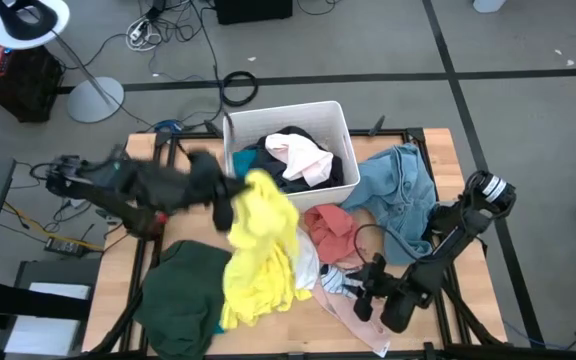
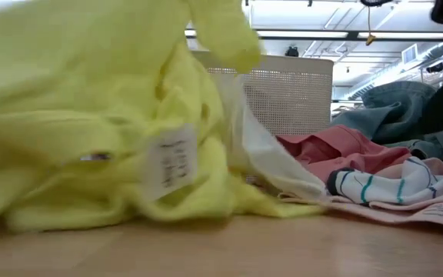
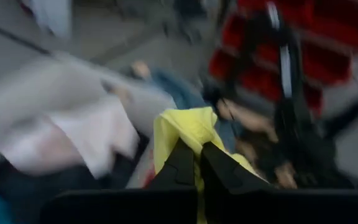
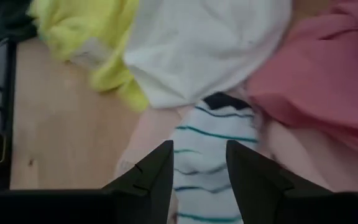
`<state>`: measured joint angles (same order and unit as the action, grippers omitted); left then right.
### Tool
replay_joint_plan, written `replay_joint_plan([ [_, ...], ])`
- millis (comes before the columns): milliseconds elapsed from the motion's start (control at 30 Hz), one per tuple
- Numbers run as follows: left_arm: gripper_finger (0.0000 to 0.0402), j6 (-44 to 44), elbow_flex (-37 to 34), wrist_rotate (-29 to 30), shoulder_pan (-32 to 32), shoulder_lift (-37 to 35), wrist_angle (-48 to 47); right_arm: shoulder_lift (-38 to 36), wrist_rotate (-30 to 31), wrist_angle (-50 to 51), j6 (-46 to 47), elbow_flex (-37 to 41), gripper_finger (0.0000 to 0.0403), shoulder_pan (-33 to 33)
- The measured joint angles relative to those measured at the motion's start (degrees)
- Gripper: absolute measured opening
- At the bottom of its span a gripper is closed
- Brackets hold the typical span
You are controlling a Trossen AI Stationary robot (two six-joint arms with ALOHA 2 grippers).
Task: Sort clothes
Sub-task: Put the yellow shirt into the white bin
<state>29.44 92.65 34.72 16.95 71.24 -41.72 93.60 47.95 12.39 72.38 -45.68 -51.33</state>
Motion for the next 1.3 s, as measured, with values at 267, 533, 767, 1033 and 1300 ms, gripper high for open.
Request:
replay_joint_plan([
  [267,0.0003,-23.35,9.52,5.28,-12.37,-0.04,15.76,0.00,-2.24,-10.51,-14.13,0.49,0.0148,3.10],
  [533,0.0003,-34.03,10.09,4.82,-19.13,0.43,18.52,0.00,-2.31,-10.70,-19.68,0.49,0.0148,5.61],
  [767,0.0004,-21.70,6.47,4.05,-22.37,4.90,-6.40,-1.12,-7.10,-11.36,-23.87,0.51,0.0146,11.00],
  [1033,0.0015,-16.95,-4.91,-13.61,-28.76,9.24,-5.54,-5.67,-9.26,-15.08,-30.02,0.49,0.0144,13.42],
  [1300,0.0132,-15.68,-9.41,-28.00,-33.92,16.30,-4.88,-7.48,-9.71,-15.44,-28.78,0.49,0.0142,12.30],
])
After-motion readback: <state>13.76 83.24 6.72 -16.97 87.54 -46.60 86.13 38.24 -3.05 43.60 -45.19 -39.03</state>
